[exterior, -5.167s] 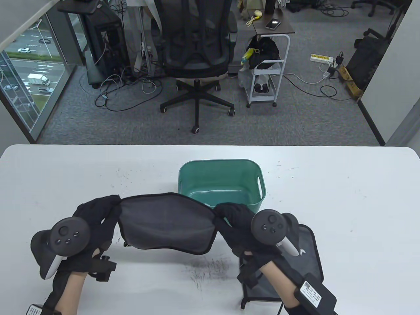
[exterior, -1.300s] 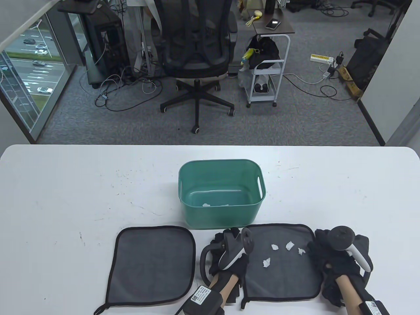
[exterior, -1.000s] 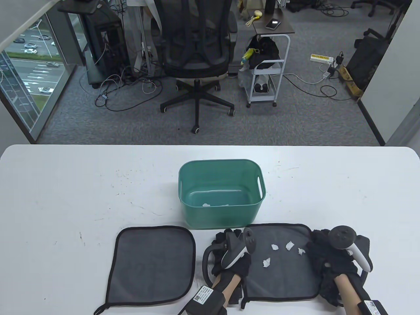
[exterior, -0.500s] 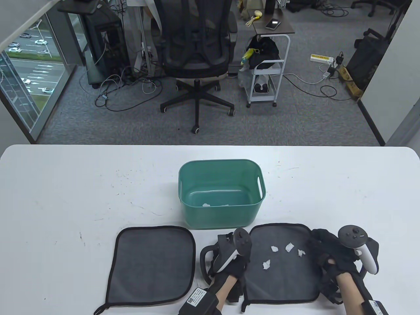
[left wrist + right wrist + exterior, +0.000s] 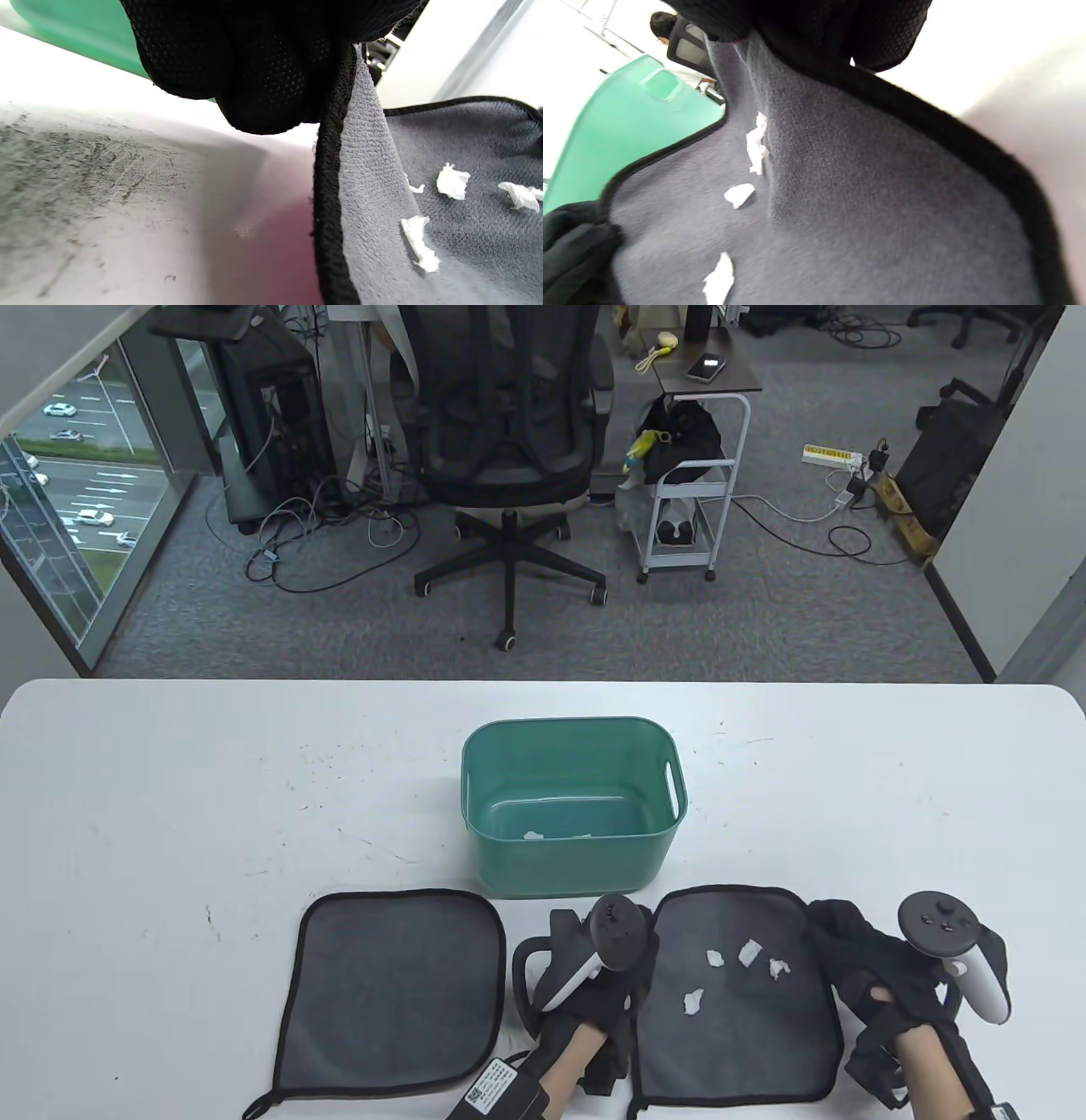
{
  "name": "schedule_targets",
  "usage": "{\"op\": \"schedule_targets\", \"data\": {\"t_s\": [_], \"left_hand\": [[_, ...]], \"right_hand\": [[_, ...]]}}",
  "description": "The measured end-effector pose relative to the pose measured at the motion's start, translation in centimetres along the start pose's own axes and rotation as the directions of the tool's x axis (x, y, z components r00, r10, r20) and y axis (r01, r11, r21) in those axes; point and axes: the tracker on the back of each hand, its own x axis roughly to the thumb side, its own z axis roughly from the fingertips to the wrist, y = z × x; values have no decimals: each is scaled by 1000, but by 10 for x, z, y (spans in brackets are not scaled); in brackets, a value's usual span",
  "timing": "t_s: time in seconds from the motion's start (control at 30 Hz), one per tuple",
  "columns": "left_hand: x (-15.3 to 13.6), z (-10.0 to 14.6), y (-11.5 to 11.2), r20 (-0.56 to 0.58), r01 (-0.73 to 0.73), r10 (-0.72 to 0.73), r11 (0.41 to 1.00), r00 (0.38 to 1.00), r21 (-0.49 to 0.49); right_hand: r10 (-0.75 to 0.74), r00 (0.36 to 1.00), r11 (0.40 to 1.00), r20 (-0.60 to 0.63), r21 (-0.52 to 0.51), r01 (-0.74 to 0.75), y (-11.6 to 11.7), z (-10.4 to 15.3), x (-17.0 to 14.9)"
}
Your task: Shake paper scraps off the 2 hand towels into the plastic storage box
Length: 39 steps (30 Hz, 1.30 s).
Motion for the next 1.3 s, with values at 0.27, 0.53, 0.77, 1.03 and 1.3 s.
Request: {"op": "schedule_targets", "data": {"t_s": [0.27, 0.53, 0.77, 1.03, 1.3], "left_hand": [[-8, 21, 35, 51, -129, 130, 991, 990, -30], [-3, 39, 86, 94, -144, 144, 989, 985, -4], [-3, 34, 136, 86, -178, 174, 983, 981, 36], [-9, -5, 197, 35, -268, 267, 963, 963, 40], [-15, -53, 240, -13, -220, 228, 951, 973, 218]], "right_hand": [[-35, 991, 998, 130, 56, 28, 5, 23, 37], [-107, 977, 990, 184, 115, 87, 3, 29, 85], [-198, 959, 976, 202, 136, 172, -14, 21, 142], [-276, 944, 960, 181, 96, 262, -34, -13, 203], [-334, 912, 935, 238, -42, 353, -40, -57, 246]]}}
